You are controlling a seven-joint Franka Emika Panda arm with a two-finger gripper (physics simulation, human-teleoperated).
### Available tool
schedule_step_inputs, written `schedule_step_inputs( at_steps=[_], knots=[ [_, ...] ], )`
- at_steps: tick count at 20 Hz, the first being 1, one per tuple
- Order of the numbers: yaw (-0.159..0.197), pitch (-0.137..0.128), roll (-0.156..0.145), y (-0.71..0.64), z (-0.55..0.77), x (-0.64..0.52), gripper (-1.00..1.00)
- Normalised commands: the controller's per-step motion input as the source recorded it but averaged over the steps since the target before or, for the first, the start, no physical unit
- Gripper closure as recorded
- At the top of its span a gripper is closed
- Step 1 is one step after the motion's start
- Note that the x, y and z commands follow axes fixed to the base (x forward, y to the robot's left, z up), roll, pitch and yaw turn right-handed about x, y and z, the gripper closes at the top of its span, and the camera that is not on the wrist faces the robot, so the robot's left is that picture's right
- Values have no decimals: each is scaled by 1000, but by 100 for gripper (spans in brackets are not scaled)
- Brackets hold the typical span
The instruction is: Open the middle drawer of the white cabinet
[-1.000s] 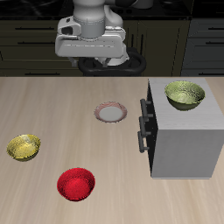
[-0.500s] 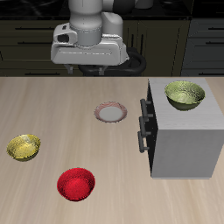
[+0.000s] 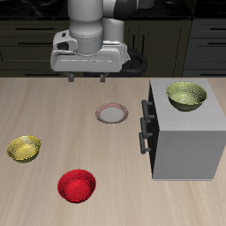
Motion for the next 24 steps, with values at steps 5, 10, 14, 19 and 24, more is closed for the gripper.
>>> schedule_step_inputs(
  at_steps=[5,10,14,19,24],
  knots=[
    [3,3,6,-6,-66,173,-100],
    [-10,9,4,-24,-58,137,-100],
    [3,-1,6,13,-25,126,-100],
    [5,-10,0,-1,-14,122,-100],
    [-3,-14,6,19,24,81,-100]
  ],
)
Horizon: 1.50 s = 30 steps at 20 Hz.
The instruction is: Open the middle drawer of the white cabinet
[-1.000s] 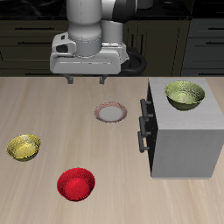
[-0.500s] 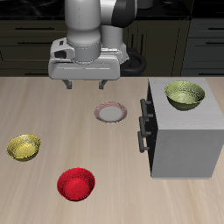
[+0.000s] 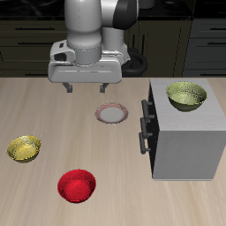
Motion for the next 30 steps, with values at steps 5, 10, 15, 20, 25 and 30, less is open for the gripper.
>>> schedule_step_inputs(
  at_steps=[5,10,15,20,25,30],
  knots=[
    [8,-17,24,74,25,43,-100],
    [-31,-10,36,-38,15,22,-100],
    [-29,-31,114,-51,25,-43,-100],
    [-72,-19,105,-70,-11,-52,-100],
    [-61,-9,131,-17,-29,-71,-100],
    [-38,-23,100,42,-54,-83,-100]
  ],
)
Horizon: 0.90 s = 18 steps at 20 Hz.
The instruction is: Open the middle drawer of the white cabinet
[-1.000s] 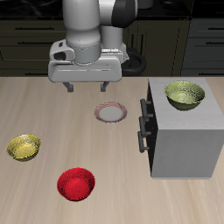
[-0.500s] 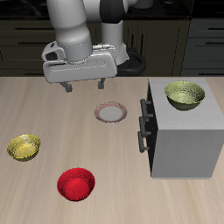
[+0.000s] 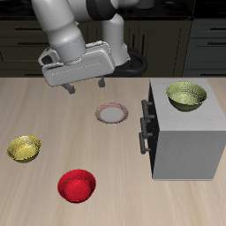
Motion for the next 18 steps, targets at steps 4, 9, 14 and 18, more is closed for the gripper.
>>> schedule_step_inputs(
  at_steps=[4,9,14,18],
  knots=[
    [-50,-3,90,77,-76,-55,-100],
    [27,-10,32,78,-204,-47,-100],
    [2,19,16,-11,-236,-2,-100],
    [-14,12,53,130,-240,-29,-100]
  ],
)
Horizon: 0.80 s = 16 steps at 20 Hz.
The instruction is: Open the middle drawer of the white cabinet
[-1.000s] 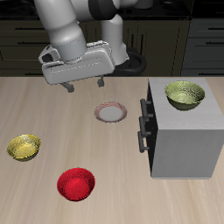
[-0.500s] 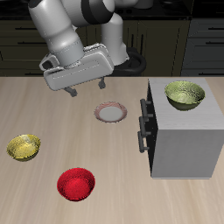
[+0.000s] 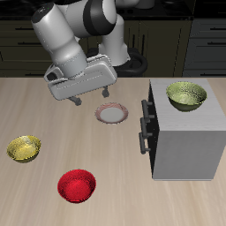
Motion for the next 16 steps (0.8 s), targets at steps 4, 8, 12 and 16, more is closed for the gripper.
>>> schedule_step_inputs(
  at_steps=[4,8,12,16],
  knots=[
    [-41,-1,64,118,-173,-13,-100],
    [-47,-12,65,116,-160,-34,-100],
    [-12,9,30,76,-160,-2,-100],
    [4,3,26,100,-158,-28,-100]
  ],
)
